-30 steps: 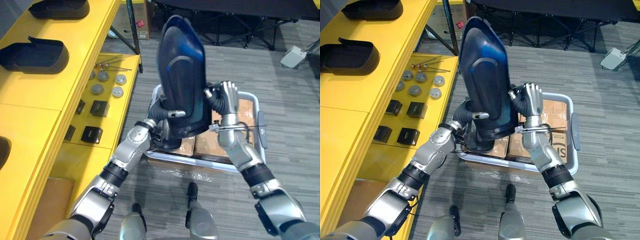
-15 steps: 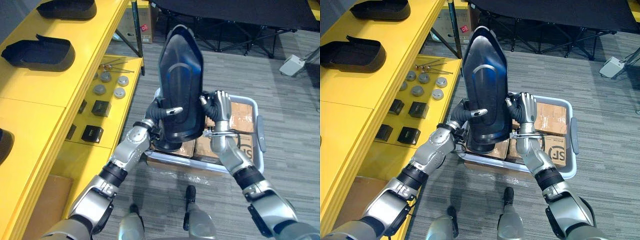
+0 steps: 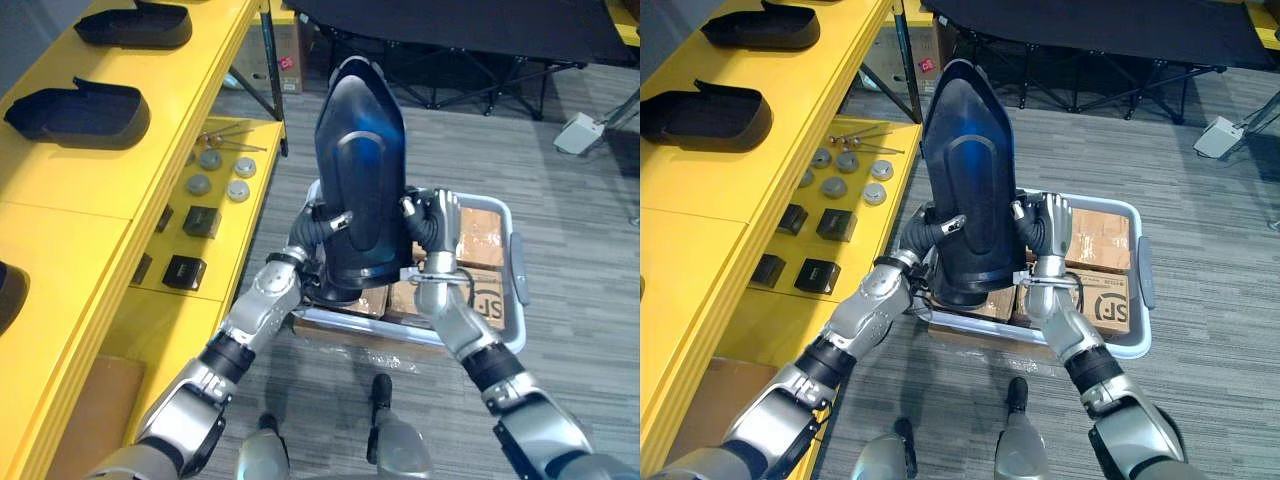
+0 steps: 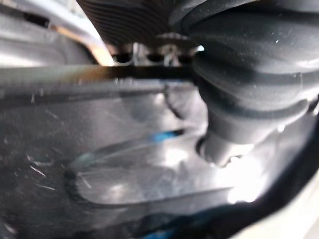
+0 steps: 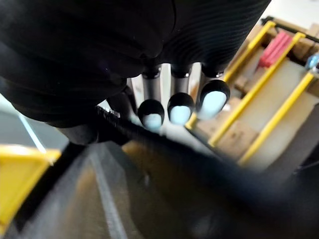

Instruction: Walk over and take plastic housings, then place them on the shelf

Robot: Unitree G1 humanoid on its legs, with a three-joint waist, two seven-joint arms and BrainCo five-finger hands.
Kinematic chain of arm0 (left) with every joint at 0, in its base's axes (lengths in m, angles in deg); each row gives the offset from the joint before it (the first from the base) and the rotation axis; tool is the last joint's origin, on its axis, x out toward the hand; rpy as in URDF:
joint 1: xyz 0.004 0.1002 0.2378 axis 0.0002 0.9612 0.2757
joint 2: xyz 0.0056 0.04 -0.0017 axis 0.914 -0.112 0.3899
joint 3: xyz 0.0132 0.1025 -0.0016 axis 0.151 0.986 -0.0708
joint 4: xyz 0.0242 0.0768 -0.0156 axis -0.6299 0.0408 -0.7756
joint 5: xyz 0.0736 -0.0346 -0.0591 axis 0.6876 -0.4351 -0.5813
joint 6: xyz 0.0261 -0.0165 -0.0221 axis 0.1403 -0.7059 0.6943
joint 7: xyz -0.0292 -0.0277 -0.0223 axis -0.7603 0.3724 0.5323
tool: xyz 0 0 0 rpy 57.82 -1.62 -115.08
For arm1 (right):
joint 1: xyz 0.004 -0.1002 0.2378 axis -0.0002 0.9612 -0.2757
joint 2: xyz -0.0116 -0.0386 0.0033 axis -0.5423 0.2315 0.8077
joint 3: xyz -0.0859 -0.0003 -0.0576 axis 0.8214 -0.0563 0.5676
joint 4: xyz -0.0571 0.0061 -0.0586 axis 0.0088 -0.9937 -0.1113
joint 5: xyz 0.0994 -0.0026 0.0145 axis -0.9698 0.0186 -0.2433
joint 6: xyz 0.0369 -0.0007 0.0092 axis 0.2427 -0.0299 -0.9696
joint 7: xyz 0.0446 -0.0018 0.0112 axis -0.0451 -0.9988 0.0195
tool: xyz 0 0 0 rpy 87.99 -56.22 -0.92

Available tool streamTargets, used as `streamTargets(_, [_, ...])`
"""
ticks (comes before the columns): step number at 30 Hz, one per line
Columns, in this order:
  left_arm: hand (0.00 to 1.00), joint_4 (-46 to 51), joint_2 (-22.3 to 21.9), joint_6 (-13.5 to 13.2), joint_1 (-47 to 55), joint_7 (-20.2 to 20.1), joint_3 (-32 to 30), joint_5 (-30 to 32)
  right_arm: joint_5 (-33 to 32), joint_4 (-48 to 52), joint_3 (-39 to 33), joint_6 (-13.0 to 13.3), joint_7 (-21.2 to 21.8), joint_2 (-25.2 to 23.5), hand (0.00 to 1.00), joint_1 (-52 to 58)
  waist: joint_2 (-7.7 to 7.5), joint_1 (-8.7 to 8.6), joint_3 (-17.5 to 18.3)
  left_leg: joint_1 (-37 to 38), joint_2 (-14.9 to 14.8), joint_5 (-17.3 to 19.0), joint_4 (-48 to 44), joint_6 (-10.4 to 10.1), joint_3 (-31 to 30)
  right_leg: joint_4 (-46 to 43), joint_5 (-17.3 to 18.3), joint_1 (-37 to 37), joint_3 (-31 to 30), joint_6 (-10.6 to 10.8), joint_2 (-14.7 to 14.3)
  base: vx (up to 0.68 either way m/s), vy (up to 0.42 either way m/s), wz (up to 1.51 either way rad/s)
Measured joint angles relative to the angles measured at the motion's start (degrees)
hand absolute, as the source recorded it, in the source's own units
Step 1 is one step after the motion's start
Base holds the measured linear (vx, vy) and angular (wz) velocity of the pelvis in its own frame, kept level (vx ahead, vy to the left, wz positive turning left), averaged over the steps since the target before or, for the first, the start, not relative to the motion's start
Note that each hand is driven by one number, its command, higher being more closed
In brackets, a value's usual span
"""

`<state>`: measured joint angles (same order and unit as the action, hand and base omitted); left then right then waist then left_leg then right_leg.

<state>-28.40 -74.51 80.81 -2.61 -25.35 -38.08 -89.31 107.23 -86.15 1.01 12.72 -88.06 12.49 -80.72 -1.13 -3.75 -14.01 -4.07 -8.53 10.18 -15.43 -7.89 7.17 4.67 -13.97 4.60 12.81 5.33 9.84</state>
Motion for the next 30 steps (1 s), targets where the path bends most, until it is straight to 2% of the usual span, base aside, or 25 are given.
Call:
streamTargets(4, [1.00,5.1,-1.7,-4.3,5.7,-0.8,-1.2,-4.0,-0.2,5.6,-0.7,4.5,1.0,-2.5,1.00,4.8,-0.51,0.41,2.1,2.4,0.0,-0.2,1.5,-0.2,0.3,0.5,1.4,-1.8,0.4,-0.4,0.1,-0.03,-0.007,-0.01])
streamTargets(5, [1.00,5.5,-2.1,-4.5,6.8,-1.3,-1.1,-4.5,-0.2,6.4,-0.7,5.2,1.3,-2.5,1.00,5.7,-0.61,0.48,2.5,3.4,0.0,-0.4,2.2,-0.3,0.2,0.5,1.9,-2.8,0.9,-0.3,0.0,-0.03,-0.026,0.08])
streamTargets(6, [1.00,5.5,-2.4,-4.5,7.3,-1.4,-1.1,-4.5,-0.2,6.5,-0.7,5.5,1.5,-2.5,0.00,6.3,-0.63,0.53,3.2,3.6,0.0,-0.4,2.6,-0.3,0.1,0.5,2.4,-2.8,1.1,0.1,0.0,0.00,-0.038,0.06])
streamTargets(7, [1.00,5.5,-3.3,-4.5,8.3,-1.5,-1.0,-5.0,-0.4,7.3,-0.7,6.2,2.2,-2.5,0.00,7.4,-0.91,1.03,4.4,4.2,0.0,-0.9,3.9,-0.4,0.2,0.5,2.6,-2.8,1.3,-0.1,0.0,0.01,-0.032,0.02])
streamTargets(9, [1.00,5.5,-3.8,-4.5,8.7,-1.5,-0.9,-6.9,-1.0,8.4,-0.7,7.7,3.0,-2.5,0.00,7.6,-1.06,1.11,4.8,4.5,0.0,-1.3,4.8,-0.4,0.2,0.5,2.6,-2.8,1.5,-0.1,0.0,0.01,-0.016,-0.01])
streamTargets(11, [1.00,5.5,-4.2,-4.6,8.8,-1.4,-1.0,-8.3,-3.0,9.5,-0.8,8.5,5.8,-2.6,0.00,7.9,-1.13,1.29,4.8,5.2,0.0,-1.9,5.8,-0.7,0.5,0.5,2.6,-2.9,1.5,-0.1,0.0,0.00,0.000,0.00])
streamTargets(14, [1.00,5.5,-5.1,-4.6,9.5,-0.3,-3.2,-7.2,-5.5,9.9,-0.7,8.7,11.1,-2.5,0.00,9.1,-1.10,1.44,4.9,6.0,-0.4,-2.1,6.1,-0.9,1.2,0.1,2.5,-3.1,1.5,-0.4,-0.5,0.06,-0.008,-0.07])
streamTargets(17, [1.00,7.7,-8.5,-6.0,11.1,3.2,-7.2,-0.2,-8.9,9.9,0.1,8.6,14.5,-2.6,0.00,12.4,-1.14,1.41,5.4,7.2,-0.8,-2.1,7.0,-0.9,1.4,0.0,2.2,-3.8,2.2,0.0,-0.9,0.06,0.002,-0.02])
streamTargets(22, [1.00,12.1,-9.2,-8.2,12.5,7.7,-10.1,15.4,-15.5,14.1,0.4,8.9,17.0,-3.7,0.00,15.3,-1.17,1.66,6.8,8.9,-0.7,-2.0,8.0,-0.9,1.6,0.0,2.2,-4.9,3.0,0.0,-0.9,0.02,0.010,-0.02])
streamTargets(26, [1.00,13.3,-9.3,-9.1,17.1,9.9,-12.2,25.9,-21.8,27.0,-4.5,14.2,17.5,-6.5,0.00,18.7,-1.54,2.14,8.2,9.0,-0.7,-1.9,7.9,-0.7,2.3,0.0,2.2,-4.8,2.7,0.0,-0.9,-0.03,0.011,-0.07])
streamTargets(27, [1.00,13.3,-8.9,-9.1,18.7,10.9,-13.3,28.1,-23.3,29.8,-6.9,15.8,18.7,-6.4,0.00,19.5,-1.66,2.14,8.6,9.1,-0.7,-1.9,7.8,-0.7,2.5,0.1,2.2,-4.7,2.6,0.0,-0.9,-0.05,0.003,-0.07])
streamTargets(28, [1.00,13.3,-8.8,-9.1,19.4,11.4,-14.2,29.4,-24.3,30.8,-8.2,16.6,19.4,-6.4,0.00,19.9,-1.70,2.12,8.8,9.1,-0.7,-1.9,7.8,-0.7,2.6,0.2,2.2,-4.7,2.5,0.0,-1.0,-0.06,0.003,-0.08])
streamTargets(30, [1.00,13.4,-7.8,-9.1,21.4,14.7,-17.8,34.8,-29.4,34.1,-13.2,17.6,23.8,-6.2,0.00,22.6,-1.67,1.91,8.8,9.2,-0.7,-1.8,7.8,-0.7,2.8,0.5,2.8,-4.7,2.3,-0.2,-1.0,-0.07,-0.001,-0.06])
